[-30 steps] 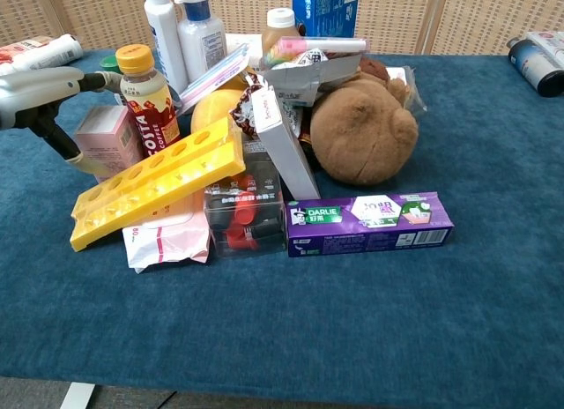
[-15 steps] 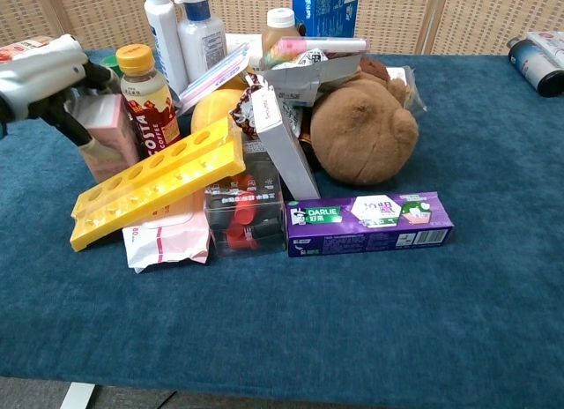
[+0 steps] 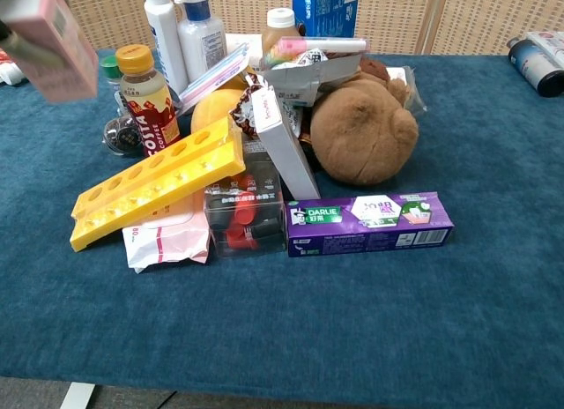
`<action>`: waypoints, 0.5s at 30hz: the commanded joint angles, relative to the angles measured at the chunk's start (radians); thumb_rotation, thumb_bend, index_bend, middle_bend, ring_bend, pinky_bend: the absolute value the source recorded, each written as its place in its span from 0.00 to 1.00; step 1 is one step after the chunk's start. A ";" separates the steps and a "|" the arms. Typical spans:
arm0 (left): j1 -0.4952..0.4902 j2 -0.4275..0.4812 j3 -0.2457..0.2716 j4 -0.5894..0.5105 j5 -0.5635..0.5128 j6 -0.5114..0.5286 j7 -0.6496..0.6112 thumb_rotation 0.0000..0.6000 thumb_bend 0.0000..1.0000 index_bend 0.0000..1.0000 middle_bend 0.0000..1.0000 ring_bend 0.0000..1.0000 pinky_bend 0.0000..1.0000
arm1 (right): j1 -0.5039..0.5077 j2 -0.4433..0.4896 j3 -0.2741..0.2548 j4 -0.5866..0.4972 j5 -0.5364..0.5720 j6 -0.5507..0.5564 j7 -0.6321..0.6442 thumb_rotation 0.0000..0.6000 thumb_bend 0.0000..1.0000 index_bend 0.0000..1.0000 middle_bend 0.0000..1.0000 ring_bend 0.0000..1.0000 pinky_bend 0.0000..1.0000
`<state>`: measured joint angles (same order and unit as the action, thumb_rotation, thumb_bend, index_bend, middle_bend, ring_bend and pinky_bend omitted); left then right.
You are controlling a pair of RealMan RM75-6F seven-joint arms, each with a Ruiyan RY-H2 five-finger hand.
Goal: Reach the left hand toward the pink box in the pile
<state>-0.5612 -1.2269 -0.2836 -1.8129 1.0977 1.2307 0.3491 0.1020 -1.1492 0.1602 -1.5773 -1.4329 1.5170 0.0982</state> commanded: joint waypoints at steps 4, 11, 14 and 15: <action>0.006 0.106 -0.055 -0.123 0.006 0.063 0.058 1.00 0.00 0.54 0.62 0.54 0.50 | -0.001 0.011 0.002 -0.005 0.005 -0.003 0.009 1.00 0.00 0.00 0.00 0.00 0.00; -0.003 0.157 -0.083 -0.173 -0.003 0.085 0.082 1.00 0.00 0.52 0.62 0.54 0.50 | -0.001 0.017 0.002 -0.013 0.003 -0.005 0.017 1.00 0.00 0.00 0.00 0.00 0.00; -0.009 0.156 -0.086 -0.172 0.001 0.094 0.087 1.00 0.00 0.52 0.61 0.54 0.50 | -0.001 0.019 0.000 -0.015 0.004 -0.009 0.016 1.00 0.00 0.00 0.00 0.00 0.00; -0.012 0.155 -0.085 -0.172 -0.001 0.096 0.090 1.00 0.00 0.52 0.61 0.54 0.50 | -0.001 0.020 0.000 -0.017 0.004 -0.009 0.016 1.00 0.00 0.00 0.00 0.00 0.00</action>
